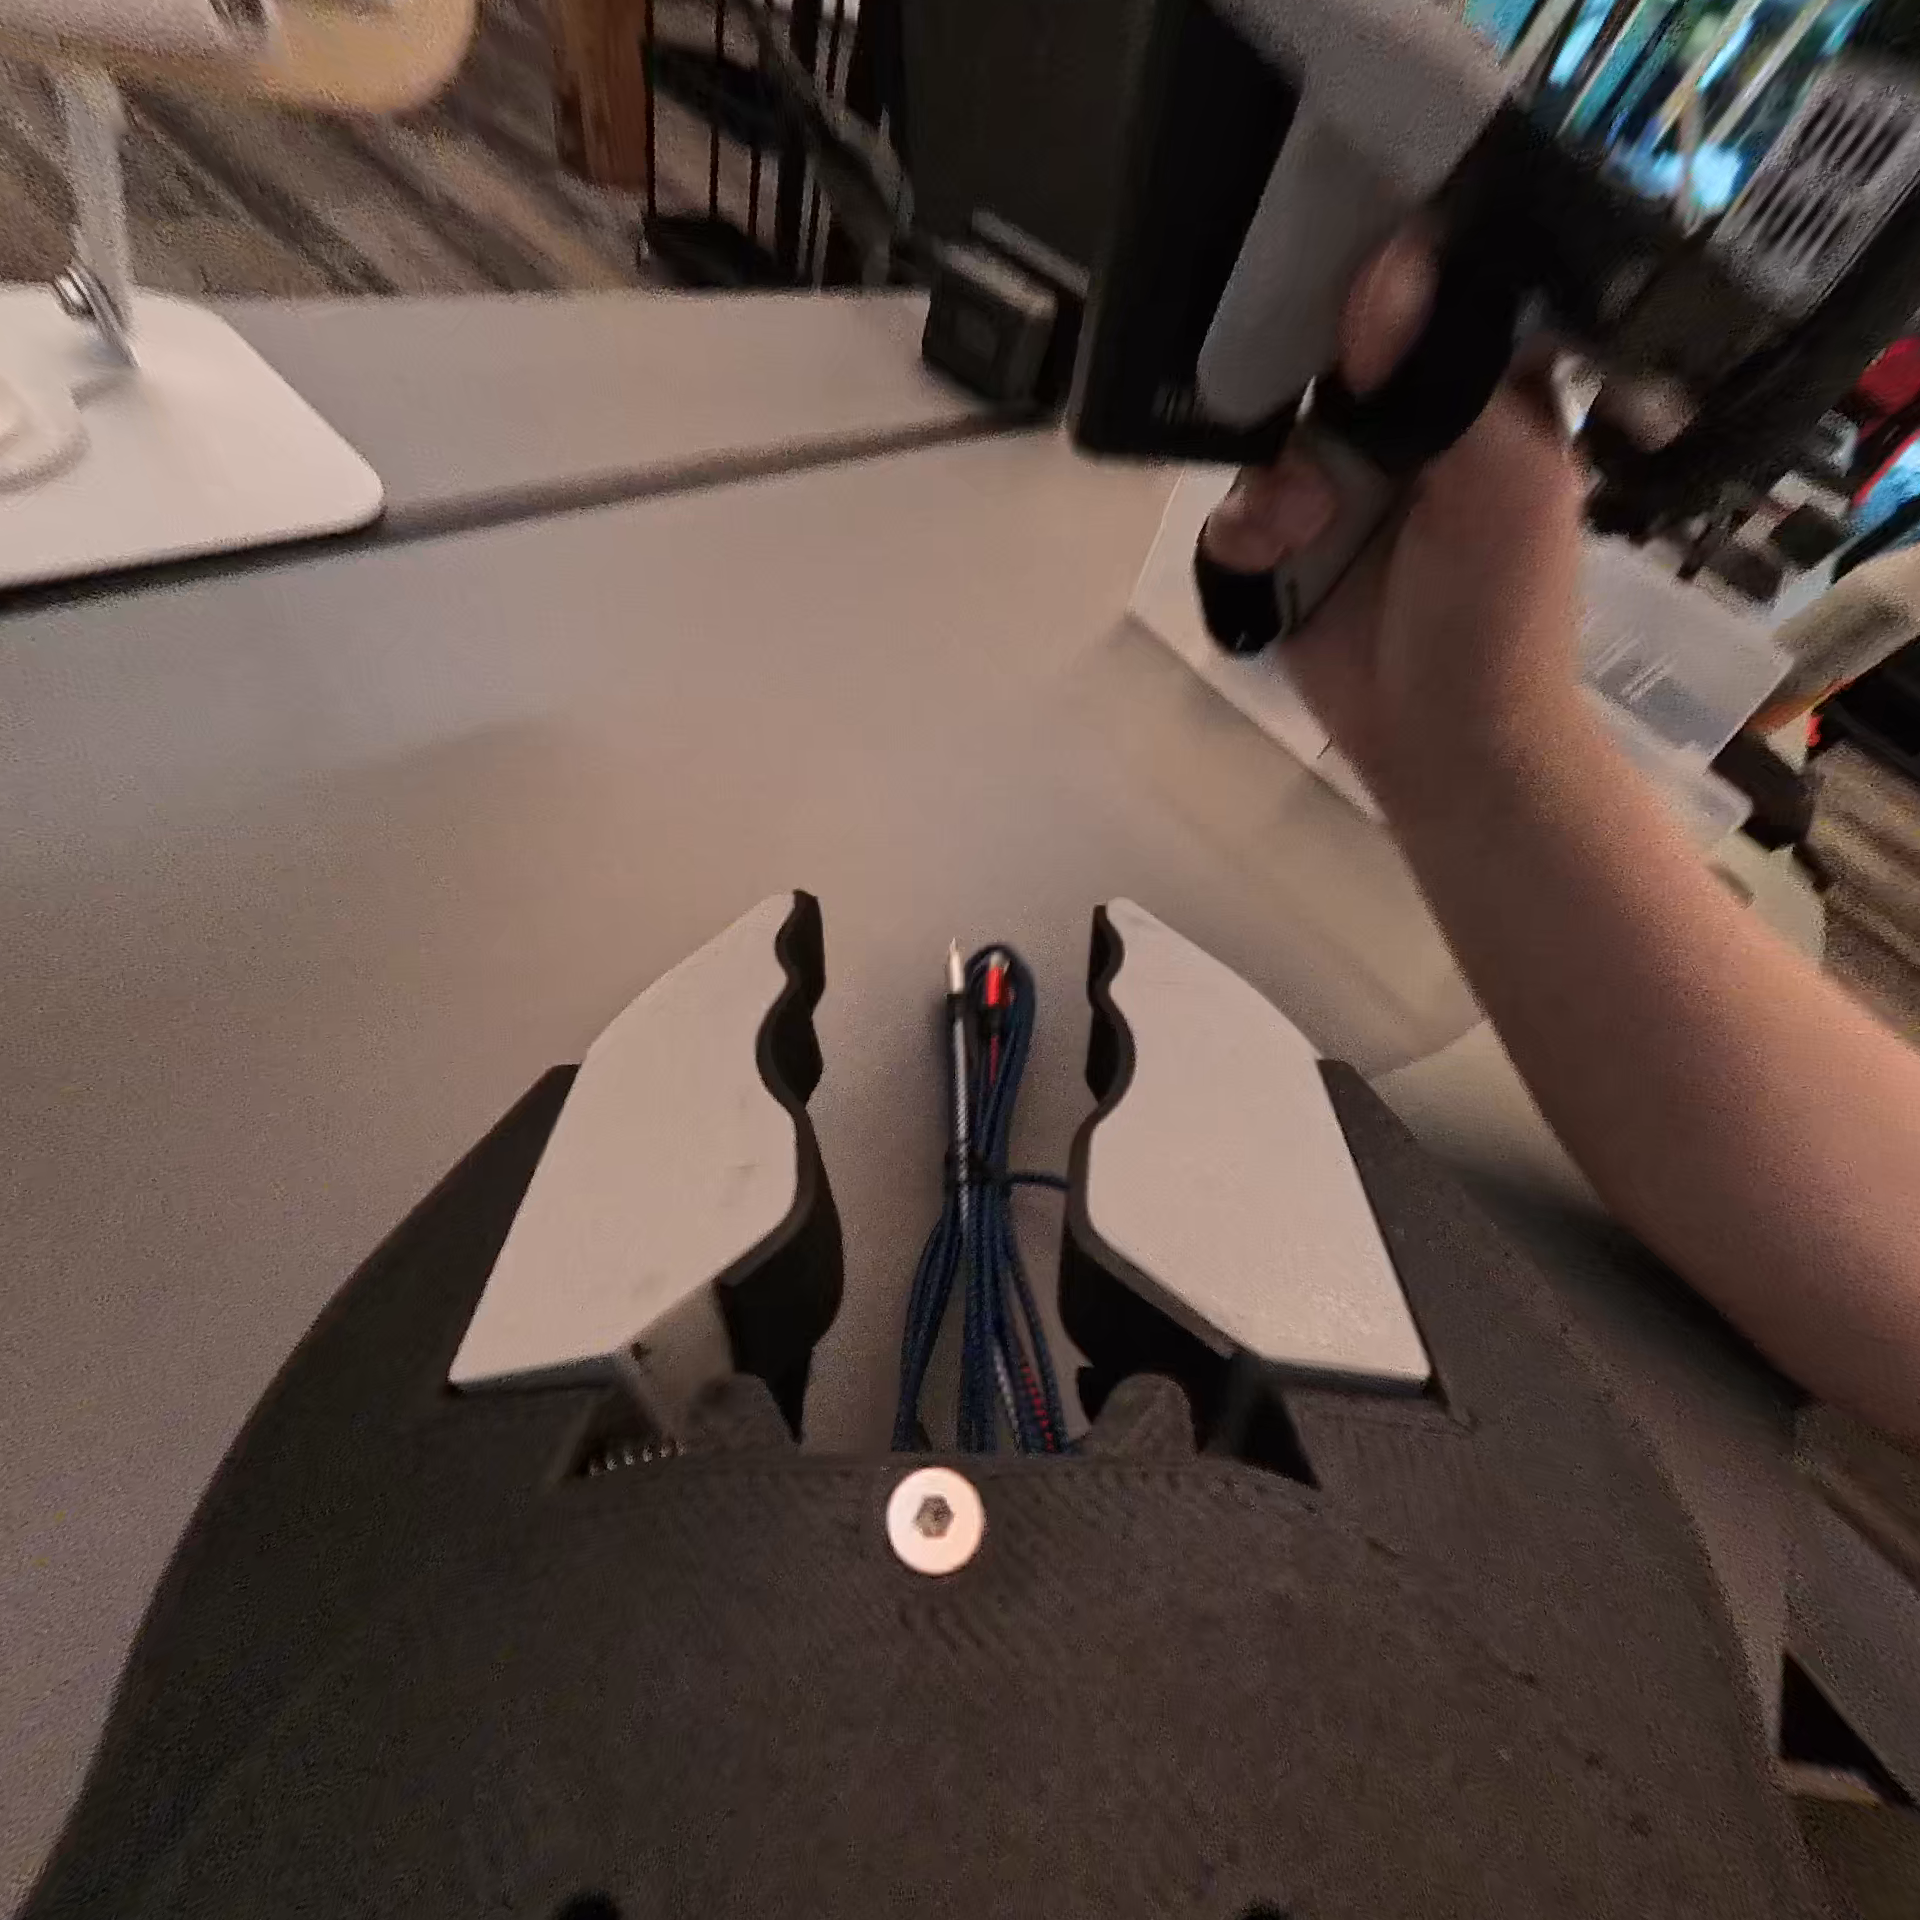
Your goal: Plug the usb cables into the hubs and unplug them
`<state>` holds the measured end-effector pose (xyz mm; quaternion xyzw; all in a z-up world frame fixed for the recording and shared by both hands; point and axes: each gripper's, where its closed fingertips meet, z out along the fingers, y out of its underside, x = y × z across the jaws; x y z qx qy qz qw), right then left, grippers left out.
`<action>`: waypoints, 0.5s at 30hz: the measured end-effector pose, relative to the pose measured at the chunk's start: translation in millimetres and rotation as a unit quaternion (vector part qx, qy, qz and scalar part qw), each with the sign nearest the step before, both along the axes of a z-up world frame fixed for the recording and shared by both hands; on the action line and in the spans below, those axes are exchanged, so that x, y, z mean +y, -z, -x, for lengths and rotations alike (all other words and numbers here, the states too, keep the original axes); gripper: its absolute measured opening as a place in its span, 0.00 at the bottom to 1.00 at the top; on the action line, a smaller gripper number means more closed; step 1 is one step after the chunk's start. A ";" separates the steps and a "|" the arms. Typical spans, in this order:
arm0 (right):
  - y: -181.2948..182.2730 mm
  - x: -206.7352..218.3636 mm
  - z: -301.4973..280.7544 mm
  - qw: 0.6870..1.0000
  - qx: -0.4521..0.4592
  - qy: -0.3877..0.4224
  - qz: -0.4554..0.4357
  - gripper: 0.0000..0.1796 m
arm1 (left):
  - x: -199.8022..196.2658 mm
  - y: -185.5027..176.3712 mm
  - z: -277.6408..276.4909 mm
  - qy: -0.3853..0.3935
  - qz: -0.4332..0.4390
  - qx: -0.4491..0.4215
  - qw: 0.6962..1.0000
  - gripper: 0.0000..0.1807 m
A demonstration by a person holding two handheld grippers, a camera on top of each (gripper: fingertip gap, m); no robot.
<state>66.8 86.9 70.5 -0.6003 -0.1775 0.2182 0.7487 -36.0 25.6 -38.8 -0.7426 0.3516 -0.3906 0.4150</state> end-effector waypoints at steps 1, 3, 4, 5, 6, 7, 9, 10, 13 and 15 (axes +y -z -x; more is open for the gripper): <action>-1.8 -1.8 3.8 1.000 -0.009 0.002 -0.010 0.16 | 0.7 -14.4 2.4 -0.003 -0.010 -0.014 1.000 0.27; -6.3 -6.5 13.5 0.999 -0.023 0.005 -0.034 0.17 | 2.6 -49.3 8.1 -0.018 -0.049 -0.039 0.998 0.29; -8.6 -9.3 19.6 0.999 -0.028 0.005 -0.046 0.17 | 2.7 -68.3 10.5 -0.025 -0.073 -0.049 0.996 0.30; -10.6 -11.9 26.5 0.998 -0.031 0.002 -0.056 0.17 | 0.9 -87.6 11.4 -0.028 -0.098 -0.061 0.993 0.31; -12.4 -14.7 33.5 0.997 -0.032 -0.001 -0.064 0.17 | -2.5 -106.3 10.7 -0.028 -0.125 -0.072 0.989 0.30; -13.9 -17.4 40.6 0.997 -0.033 -0.004 -0.073 0.17 | -7.1 -123.0 8.6 -0.026 -0.153 -0.079 0.985 0.30; -15.7 -22.0 53.7 0.995 -0.040 -0.004 -0.087 0.17 | -15.3 -147.3 2.0 -0.032 -0.221 -0.068 0.972 0.29; -16.0 -23.8 59.8 0.995 -0.043 -0.006 -0.090 0.17 | -17.0 -154.9 -0.8 -0.045 -0.259 -0.051 0.964 0.28; -15.4 -26.9 73.8 0.996 -0.038 -0.018 -0.084 0.17 | -18.6 -167.5 -3.3 -0.098 -0.374 0.015 0.922 0.26; -13.0 -26.8 79.8 0.996 -0.042 -0.023 -0.075 0.17 | -26.1 -168.5 -8.4 -0.097 -0.441 0.055 0.891 0.24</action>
